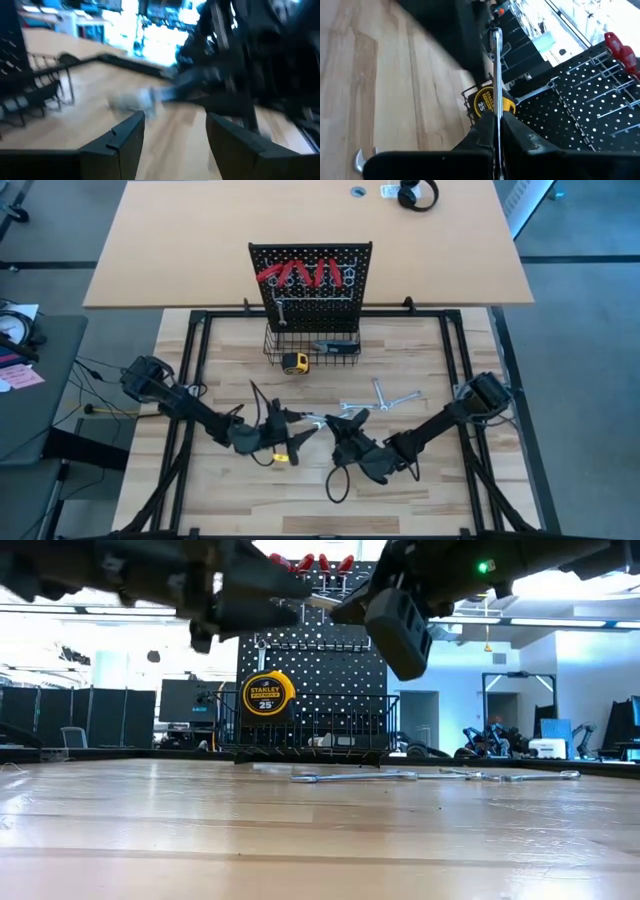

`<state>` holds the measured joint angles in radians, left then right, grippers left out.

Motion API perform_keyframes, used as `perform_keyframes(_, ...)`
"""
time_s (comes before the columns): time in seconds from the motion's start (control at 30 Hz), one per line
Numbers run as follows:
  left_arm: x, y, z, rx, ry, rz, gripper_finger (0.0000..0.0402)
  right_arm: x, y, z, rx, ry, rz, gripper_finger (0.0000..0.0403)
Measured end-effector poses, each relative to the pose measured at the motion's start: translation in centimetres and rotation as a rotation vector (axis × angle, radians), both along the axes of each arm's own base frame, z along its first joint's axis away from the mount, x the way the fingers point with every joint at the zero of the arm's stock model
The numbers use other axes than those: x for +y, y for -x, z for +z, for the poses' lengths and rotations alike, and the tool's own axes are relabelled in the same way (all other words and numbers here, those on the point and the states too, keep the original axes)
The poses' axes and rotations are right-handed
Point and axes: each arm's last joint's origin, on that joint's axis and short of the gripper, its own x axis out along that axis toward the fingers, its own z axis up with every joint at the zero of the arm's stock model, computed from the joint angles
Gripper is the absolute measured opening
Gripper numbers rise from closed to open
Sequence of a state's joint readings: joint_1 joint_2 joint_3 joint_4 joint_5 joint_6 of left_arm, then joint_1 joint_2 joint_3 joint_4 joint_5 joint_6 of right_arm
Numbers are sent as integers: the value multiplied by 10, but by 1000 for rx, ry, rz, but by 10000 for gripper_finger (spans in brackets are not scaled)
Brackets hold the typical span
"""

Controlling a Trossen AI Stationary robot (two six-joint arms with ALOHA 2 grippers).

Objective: Hang tools onto peg board
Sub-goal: Hang the wrench into the pegboard

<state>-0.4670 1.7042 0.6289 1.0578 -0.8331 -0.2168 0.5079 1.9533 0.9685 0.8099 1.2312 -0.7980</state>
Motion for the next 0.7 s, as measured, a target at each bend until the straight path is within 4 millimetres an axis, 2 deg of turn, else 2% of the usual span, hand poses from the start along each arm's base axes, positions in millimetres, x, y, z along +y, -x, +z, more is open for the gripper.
perform_keyframes(0.2, 17, -7, 8, -75, 42, 89, 195, 0, -1, 2, 12, 16, 30, 20)
perform_keyframes(0.37, 25, -10, 9, -89, 47, 85, 181, 0, -1, 1, 16, 19, 33, 20)
perform_keyframes(0.6, 26, -11, 10, -88, 41, 72, 130, -3, -3, 1, 17, 19, 24, 20)
perform_keyframes(0.7, 23, -8, 14, -76, -17, 63, 108, -7, -4, 1, 0, 0, 12, 20)
